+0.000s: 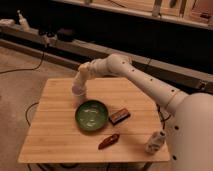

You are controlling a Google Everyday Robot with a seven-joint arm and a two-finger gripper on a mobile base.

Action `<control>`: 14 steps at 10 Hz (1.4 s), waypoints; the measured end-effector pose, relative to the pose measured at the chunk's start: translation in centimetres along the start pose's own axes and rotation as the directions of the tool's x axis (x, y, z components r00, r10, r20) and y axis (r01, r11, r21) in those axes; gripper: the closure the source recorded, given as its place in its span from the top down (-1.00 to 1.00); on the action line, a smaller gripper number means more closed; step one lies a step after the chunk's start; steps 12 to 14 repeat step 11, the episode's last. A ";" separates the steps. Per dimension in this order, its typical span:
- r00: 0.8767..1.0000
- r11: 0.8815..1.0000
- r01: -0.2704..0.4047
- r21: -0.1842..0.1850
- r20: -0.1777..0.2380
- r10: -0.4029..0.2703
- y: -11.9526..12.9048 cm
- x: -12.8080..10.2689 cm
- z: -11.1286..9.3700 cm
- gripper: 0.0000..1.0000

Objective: Place the white sponge in the ceramic cup

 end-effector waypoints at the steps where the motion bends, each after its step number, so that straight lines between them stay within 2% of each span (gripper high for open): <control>1: 1.000 1.000 0.007 -0.003 0.007 -0.007 -0.1 -0.3 0.2 0.16; 3: 1.000 1.000 0.012 -0.008 0.014 -0.012 -0.1 -0.5 0.5 0.52; 4: 1.000 1.000 0.014 -0.011 0.016 -0.014 0.0 -0.6 0.6 0.60; 14: 1.000 1.000 0.015 -0.013 0.019 -0.015 0.1 -0.6 0.7 0.60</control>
